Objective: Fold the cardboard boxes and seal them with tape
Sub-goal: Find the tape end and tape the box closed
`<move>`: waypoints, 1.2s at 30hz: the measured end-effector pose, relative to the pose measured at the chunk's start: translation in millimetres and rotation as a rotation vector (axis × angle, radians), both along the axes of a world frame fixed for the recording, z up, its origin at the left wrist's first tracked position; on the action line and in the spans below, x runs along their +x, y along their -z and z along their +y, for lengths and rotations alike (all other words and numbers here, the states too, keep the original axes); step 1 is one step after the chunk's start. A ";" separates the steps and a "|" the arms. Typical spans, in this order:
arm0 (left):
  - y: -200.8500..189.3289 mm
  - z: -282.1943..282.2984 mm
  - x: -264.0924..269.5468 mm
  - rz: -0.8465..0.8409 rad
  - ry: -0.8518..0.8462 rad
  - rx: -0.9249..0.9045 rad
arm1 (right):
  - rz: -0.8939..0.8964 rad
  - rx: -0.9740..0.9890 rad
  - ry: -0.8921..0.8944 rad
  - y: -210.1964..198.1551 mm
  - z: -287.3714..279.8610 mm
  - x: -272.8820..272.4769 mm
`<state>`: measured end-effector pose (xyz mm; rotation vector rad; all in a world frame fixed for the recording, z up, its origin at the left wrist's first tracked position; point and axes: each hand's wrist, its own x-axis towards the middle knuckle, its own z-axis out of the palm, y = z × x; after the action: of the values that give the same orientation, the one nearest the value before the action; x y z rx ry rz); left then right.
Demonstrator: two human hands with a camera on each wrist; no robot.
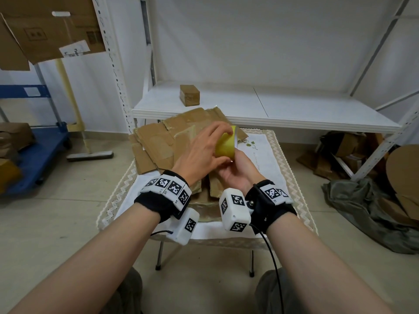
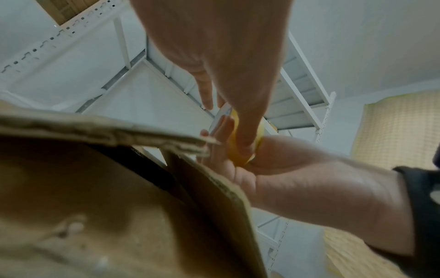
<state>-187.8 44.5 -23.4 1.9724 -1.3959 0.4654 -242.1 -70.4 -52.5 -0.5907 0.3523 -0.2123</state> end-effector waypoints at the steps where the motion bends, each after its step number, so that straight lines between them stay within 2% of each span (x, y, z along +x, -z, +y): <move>1: -0.8 0.2 0.7 0.001 -0.003 -0.004 | -0.007 -0.011 -0.010 1.2 0.2 -1.0; 4: -1.2 0.9 2.3 -0.012 0.004 -0.003 | -0.022 -0.037 -0.049 -0.1 -0.7 -2.7; 10: -5.1 3.8 8.9 0.035 0.033 0.011 | 0.056 -0.165 -0.101 0.8 -4.6 -3.5; 14: -10.4 8.7 11.4 0.167 0.059 0.080 | 0.043 -0.361 -0.020 0.9 -18.4 -4.1; 17: -17.8 11.8 9.6 0.292 0.124 0.067 | 0.030 -0.481 -0.024 -2.2 -21.9 -2.8; 19: -22.7 11.8 7.4 0.322 0.147 0.069 | 0.051 -0.462 -0.027 -0.8 -18.3 -1.9; 23: -24.4 9.9 3.6 0.328 0.124 0.108 | 0.064 -0.287 0.009 3.0 -11.3 4.4; 29: -15.0 7.3 2.8 0.368 0.132 0.090 | 0.091 -0.373 0.088 1.7 -11.2 1.6; 36: -1.4 2.5 -1.8 0.365 0.138 0.045 | 0.142 -0.363 0.135 8.5 -8.4 7.1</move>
<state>-189.6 47.0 -22.0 1.8656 -1.3027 0.0072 -235.0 -78.8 -61.0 -0.9442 0.4971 -0.3696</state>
